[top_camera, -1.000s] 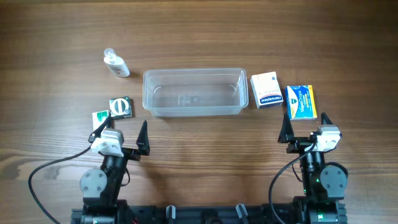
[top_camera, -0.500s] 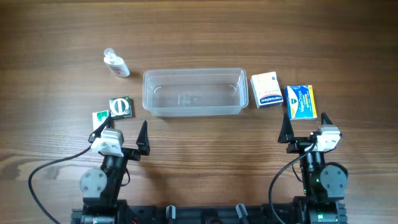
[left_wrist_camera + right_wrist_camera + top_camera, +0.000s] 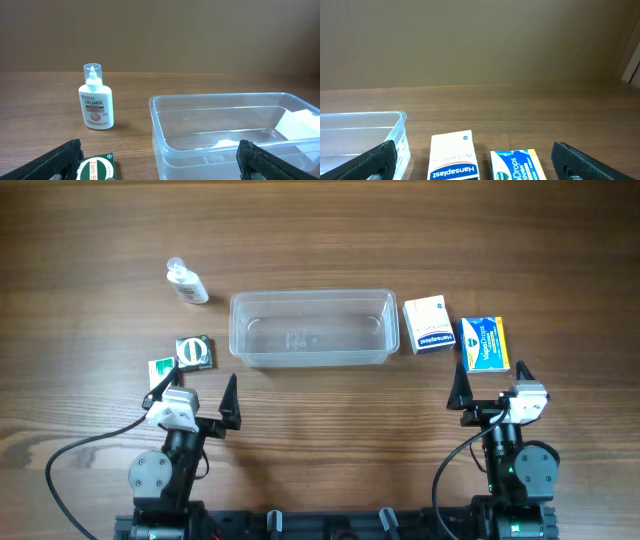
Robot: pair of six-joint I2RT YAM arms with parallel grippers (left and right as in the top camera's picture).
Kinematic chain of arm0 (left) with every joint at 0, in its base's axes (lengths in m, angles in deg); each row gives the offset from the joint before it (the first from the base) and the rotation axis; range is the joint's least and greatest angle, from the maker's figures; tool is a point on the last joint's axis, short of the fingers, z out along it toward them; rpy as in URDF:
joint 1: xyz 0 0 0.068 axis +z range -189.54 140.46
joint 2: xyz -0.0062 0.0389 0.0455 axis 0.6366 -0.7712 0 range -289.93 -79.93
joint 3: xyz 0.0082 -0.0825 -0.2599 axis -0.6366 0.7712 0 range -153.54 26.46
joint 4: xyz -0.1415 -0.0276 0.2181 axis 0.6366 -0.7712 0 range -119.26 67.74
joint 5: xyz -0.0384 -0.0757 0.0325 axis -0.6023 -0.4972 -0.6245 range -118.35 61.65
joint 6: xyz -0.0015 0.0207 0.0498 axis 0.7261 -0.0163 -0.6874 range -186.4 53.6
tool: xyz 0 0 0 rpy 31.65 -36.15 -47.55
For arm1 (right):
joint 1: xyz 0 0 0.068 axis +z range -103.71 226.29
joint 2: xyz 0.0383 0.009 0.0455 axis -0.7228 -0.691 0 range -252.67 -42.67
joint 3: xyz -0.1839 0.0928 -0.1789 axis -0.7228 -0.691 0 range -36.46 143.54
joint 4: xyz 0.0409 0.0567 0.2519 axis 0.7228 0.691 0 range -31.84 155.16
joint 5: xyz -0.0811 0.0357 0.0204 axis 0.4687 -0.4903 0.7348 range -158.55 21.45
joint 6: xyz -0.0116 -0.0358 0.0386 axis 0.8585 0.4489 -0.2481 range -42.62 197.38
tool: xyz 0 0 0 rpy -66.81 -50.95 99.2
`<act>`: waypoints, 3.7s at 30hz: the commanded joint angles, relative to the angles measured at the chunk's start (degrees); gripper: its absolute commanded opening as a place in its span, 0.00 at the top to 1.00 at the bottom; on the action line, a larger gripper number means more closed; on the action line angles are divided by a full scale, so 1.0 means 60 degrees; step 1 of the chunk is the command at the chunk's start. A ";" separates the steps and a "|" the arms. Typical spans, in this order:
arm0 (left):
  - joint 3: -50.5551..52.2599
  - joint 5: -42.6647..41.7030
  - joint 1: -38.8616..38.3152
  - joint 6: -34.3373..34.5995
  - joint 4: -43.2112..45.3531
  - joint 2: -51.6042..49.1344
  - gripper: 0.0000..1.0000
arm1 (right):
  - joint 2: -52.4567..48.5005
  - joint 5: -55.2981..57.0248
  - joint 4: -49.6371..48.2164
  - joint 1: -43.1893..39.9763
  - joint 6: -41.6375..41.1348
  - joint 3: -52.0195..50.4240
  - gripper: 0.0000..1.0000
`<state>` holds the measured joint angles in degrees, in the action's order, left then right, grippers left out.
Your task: Pack container
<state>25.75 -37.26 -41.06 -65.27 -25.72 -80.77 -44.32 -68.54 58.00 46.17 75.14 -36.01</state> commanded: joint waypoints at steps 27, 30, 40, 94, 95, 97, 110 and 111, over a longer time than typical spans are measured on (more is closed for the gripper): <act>0.0058 -0.0080 -0.0058 -0.0142 -0.0007 0.0047 0.00 | -0.6827 -0.0845 0.3300 -0.0047 0.1508 0.5872 0.00; 0.0058 -0.0084 -0.0058 -0.0142 -0.0007 0.0047 0.00 | -0.9424 -0.1829 0.5191 -0.0047 0.2422 0.8247 0.00; 0.0058 -0.0080 -0.0058 -0.0142 -0.0007 0.0047 0.00 | -1.3475 -0.2575 0.5628 -0.0047 0.1217 1.0364 0.00; 0.0058 -0.0080 -0.0058 -0.0142 -0.0007 0.0047 0.00 | -1.4994 0.0277 0.6845 0.1279 0.0262 1.2888 0.25; 0.0058 -0.0084 -0.0058 -0.0142 -0.0007 0.0047 0.00 | -1.4794 0.0270 0.7180 0.1279 0.0011 1.3103 0.25; 0.0058 -0.0084 -0.0058 -0.0142 -0.0007 0.0047 0.00 | -1.4324 0.0175 0.7766 0.1366 -0.0499 1.3457 0.26; 0.0058 -0.0080 -0.0058 -0.0142 -0.0007 0.0047 0.00 | -1.4681 0.0630 0.7777 0.4550 -0.2696 1.3533 0.26; 0.0058 -0.0084 -0.0058 -0.0142 -0.0007 0.0047 0.00 | -1.4852 0.0718 0.7796 0.4699 -0.2790 1.3533 0.26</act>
<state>25.77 -37.26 -41.06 -65.30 -25.72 -80.77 -130.22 -67.81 104.86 71.89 62.24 44.07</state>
